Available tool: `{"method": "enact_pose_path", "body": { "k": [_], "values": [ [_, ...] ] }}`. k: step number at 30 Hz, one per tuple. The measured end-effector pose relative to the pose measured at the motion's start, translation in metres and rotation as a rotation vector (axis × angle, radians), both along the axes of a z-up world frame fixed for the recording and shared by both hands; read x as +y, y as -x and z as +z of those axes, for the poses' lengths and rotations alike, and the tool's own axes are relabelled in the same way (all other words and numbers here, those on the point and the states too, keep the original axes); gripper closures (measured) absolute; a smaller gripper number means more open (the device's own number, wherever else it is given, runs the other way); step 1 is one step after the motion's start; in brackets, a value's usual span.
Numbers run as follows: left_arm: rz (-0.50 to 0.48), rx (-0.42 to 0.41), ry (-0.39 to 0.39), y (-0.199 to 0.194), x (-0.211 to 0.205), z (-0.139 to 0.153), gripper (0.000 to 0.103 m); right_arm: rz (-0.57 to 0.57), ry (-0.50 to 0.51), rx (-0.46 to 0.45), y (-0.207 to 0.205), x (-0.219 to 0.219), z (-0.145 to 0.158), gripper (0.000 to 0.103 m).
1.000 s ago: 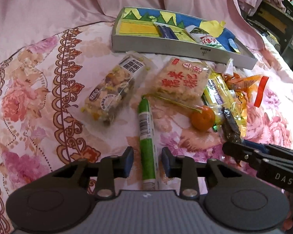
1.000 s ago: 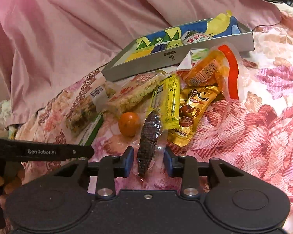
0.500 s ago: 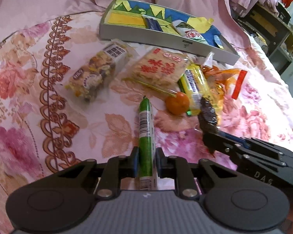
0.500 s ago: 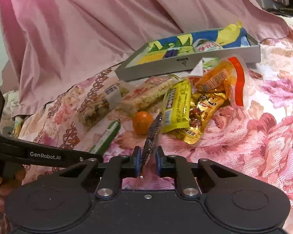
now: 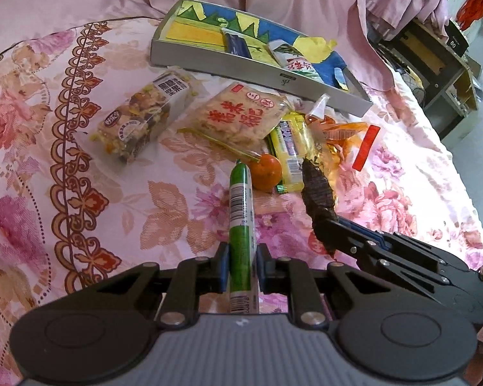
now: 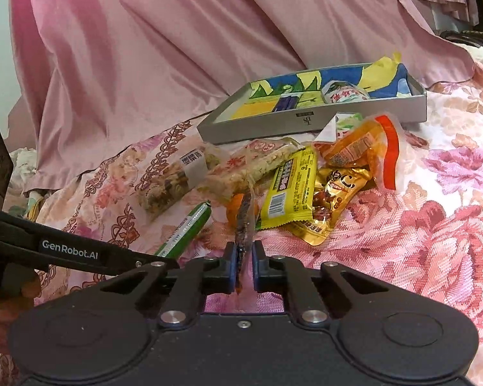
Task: Organize snacks
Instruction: 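Carry the green tube with the left tool while the right tool carries the meat stick into the tray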
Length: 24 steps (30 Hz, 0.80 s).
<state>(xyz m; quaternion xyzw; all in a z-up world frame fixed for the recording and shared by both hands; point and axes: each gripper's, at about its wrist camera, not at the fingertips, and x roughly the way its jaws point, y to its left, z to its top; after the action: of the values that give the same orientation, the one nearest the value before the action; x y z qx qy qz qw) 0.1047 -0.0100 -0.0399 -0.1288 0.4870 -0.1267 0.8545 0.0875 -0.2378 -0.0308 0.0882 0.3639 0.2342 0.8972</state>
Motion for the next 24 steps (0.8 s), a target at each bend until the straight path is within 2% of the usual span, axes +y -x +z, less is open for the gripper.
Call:
{"method": "enact_pose_path", "body": {
  "k": [6, 13, 18, 24],
  "values": [
    [-0.007, -0.021, 0.001, 0.005, 0.0, 0.004, 0.084, -0.007, 0.01, -0.034, 0.004, -0.001, 0.006, 0.093],
    [-0.025, -0.058, 0.022, 0.006, -0.003, 0.015, 0.084, -0.047, -0.038, -0.043, 0.002, -0.01, 0.013, 0.093],
    [-0.027, -0.099, 0.011, -0.012, -0.007, 0.031, 0.084, -0.076, -0.062, -0.082, -0.005, -0.019, 0.026, 0.093],
    [-0.051, -0.186, -0.03, -0.048, -0.017, 0.057, 0.084, -0.127, -0.1, -0.13, -0.027, -0.037, 0.042, 0.093]
  ]
}}
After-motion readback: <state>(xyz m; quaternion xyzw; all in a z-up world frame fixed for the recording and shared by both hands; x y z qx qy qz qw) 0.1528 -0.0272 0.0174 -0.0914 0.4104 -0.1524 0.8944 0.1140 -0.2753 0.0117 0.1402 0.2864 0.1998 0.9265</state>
